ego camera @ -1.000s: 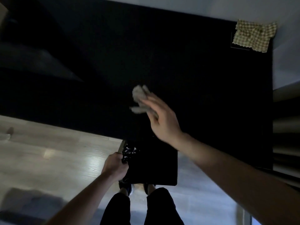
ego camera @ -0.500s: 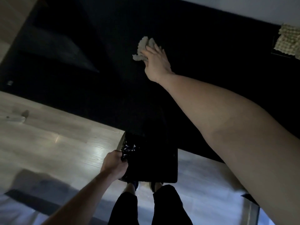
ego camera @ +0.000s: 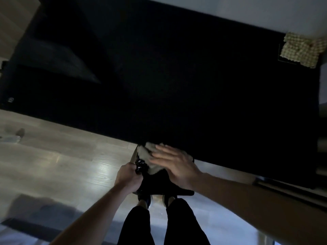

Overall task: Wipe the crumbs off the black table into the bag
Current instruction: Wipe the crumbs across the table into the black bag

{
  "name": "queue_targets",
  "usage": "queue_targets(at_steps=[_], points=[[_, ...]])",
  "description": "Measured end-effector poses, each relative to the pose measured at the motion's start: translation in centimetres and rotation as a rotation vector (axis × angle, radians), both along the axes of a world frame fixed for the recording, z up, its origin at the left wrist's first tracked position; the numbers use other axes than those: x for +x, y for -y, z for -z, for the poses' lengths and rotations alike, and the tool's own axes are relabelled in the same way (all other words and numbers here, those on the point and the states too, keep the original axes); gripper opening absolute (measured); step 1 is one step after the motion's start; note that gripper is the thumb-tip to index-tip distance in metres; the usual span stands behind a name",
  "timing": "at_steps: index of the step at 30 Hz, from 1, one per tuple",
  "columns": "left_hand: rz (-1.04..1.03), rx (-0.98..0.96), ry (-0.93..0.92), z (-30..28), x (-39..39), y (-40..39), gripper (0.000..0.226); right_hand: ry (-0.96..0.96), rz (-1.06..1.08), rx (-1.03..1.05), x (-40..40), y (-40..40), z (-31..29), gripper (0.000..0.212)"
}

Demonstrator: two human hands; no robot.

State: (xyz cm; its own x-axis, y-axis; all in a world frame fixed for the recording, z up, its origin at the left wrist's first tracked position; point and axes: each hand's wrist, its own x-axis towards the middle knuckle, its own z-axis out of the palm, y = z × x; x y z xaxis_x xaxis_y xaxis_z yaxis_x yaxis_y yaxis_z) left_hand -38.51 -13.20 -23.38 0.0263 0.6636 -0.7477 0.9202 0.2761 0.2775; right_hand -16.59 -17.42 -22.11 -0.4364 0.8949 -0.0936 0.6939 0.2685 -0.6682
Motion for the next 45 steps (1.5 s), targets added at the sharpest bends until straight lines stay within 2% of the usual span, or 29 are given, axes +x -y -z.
queue_targets(at_steps=[3,5,7,10,14,16,19,22,24,29,33,35,38,43,45], points=[[0.018,-0.025,0.016,-0.7,1.0,0.3,0.013,0.001,0.023,-0.045,1.5,5.0,-1.3,0.059],[0.046,-0.034,0.018,-1.3,1.7,0.7,0.014,0.003,0.126,-0.072,3.6,7.2,-2.8,0.051],[0.059,-0.042,0.019,-1.7,2.5,1.0,0.013,-0.025,0.319,-0.091,6.4,8.1,-4.3,0.047],[0.083,-0.046,0.004,-1.9,3.6,1.7,0.013,-0.064,0.678,-0.010,12.2,8.1,-5.7,0.040],[0.144,-0.044,-0.017,-1.6,5.1,2.2,0.016,0.130,1.096,0.041,22.6,7.8,-5.2,0.044],[0.146,-0.050,-0.015,-1.3,6.0,2.5,0.015,0.264,1.206,-0.012,28.0,7.9,-3.9,0.043],[0.135,-0.054,-0.016,-0.7,7.1,3.1,0.012,0.330,1.302,-0.138,32.3,8.1,-2.4,0.046],[0.122,-0.066,-0.016,-0.2,7.8,3.8,0.013,0.432,1.282,-0.152,30.6,8.2,-1.8,0.048],[0.108,-0.070,-0.020,-0.3,8.1,4.2,0.015,0.420,1.210,-0.068,27.6,8.3,-2.1,0.051],[0.063,-0.071,-0.035,-1.7,8.1,4.7,0.012,0.248,1.091,-0.013,18.6,9.6,-2.7,0.066],[0.034,-0.079,-0.070,-2.6,7.0,5.0,0.006,0.079,0.906,-0.056,10.1,11.3,-1.2,0.062],[0.014,-0.087,-0.094,-3.0,6.1,5.0,0.017,-0.016,0.758,-0.156,5.2,11.6,-0.8,0.063],[-0.022,-0.096,-0.131,-3.6,3.9,5.3,0.031,-0.117,0.556,-0.294,-1.6,12.0,-3.8,0.062],[-0.061,-0.114,-0.133,-4.7,-1.9,6.2,0.031,-0.218,0.607,-0.343,-5.9,12.7,-6.9,0.049],[-0.072,-0.113,-0.125,-5.3,-4.9,6.4,0.027,-0.207,0.622,-0.304,-6.1,12.3,-7.9,0.051]])
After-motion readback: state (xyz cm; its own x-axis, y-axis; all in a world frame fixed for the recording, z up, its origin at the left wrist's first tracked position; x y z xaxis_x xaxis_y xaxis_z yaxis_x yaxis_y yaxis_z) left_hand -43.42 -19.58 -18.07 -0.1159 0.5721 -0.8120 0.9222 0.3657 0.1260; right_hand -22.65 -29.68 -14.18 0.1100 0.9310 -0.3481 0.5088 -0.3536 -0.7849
